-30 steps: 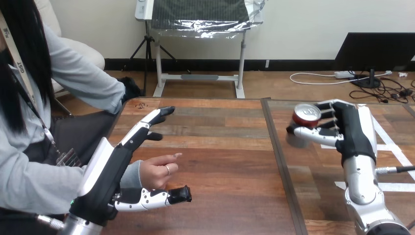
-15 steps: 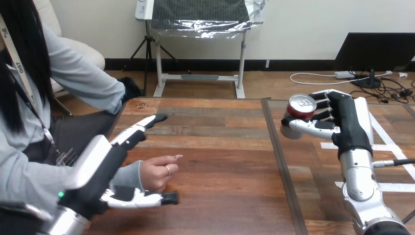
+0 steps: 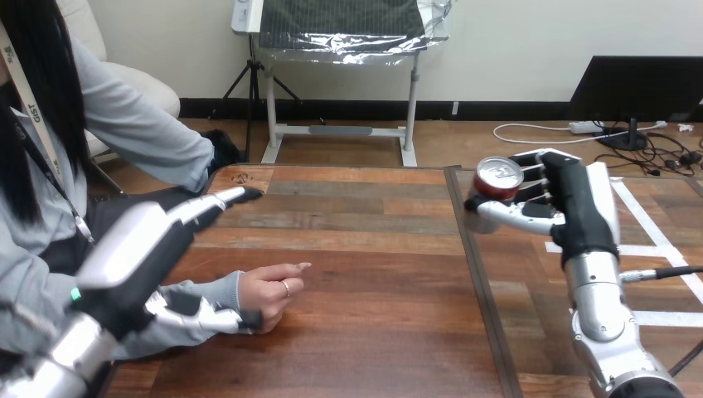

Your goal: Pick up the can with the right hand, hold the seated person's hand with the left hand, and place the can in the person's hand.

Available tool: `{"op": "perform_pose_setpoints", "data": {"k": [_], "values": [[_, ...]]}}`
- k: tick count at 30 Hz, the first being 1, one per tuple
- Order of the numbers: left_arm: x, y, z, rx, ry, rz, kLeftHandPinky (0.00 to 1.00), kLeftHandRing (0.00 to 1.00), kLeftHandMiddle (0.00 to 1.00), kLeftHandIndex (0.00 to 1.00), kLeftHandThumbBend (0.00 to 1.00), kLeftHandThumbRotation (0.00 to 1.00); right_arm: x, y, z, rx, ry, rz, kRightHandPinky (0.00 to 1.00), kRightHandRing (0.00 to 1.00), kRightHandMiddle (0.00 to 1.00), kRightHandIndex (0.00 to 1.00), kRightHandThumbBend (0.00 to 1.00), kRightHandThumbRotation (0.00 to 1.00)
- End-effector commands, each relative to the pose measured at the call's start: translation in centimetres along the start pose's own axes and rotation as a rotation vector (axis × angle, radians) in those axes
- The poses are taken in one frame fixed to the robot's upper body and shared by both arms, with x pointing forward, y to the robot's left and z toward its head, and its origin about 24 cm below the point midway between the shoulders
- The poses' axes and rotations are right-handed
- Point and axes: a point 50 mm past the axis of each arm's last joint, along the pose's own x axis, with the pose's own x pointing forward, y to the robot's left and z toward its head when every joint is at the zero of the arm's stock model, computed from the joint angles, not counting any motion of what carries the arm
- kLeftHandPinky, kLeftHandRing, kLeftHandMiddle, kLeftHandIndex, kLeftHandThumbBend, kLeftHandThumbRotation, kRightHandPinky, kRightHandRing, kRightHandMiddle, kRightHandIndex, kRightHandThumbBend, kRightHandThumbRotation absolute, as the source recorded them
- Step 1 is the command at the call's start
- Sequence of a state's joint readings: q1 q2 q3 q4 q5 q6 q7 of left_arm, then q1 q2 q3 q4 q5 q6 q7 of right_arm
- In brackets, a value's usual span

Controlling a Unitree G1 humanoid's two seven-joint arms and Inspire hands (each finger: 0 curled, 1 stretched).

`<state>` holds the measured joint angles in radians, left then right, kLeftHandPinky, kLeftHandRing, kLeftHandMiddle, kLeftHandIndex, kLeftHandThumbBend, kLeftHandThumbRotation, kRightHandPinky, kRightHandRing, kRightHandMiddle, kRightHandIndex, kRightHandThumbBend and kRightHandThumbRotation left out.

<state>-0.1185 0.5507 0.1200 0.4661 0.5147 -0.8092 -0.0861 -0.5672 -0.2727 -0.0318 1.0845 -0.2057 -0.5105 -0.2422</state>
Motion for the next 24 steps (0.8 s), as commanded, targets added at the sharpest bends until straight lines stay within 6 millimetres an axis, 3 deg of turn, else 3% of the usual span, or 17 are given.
{"op": "perform_pose_setpoints", "data": {"k": [1,11,24], "values": [[2.3,2.2,0.7,0.082,-0.054,0.006,0.78,0.85,0.86,0.85,1.00,0.20,1.2,-0.3,2.8,0.031,-0.135,-0.021,0.39,0.44,0.52,0.54,0.78,0.00],[3.2,3.0,0.5,0.133,-0.044,-0.048,0.78,0.84,0.85,0.83,1.00,0.13,0.9,-0.2,2.7,0.030,-0.137,-0.006,0.38,0.44,0.51,0.54,0.78,0.00],[4.5,3.7,0.3,0.178,-0.016,-0.125,0.78,0.84,0.85,0.82,1.00,0.13,0.7,-0.2,2.6,0.053,-0.141,0.009,0.38,0.44,0.51,0.54,0.77,0.00]]}}
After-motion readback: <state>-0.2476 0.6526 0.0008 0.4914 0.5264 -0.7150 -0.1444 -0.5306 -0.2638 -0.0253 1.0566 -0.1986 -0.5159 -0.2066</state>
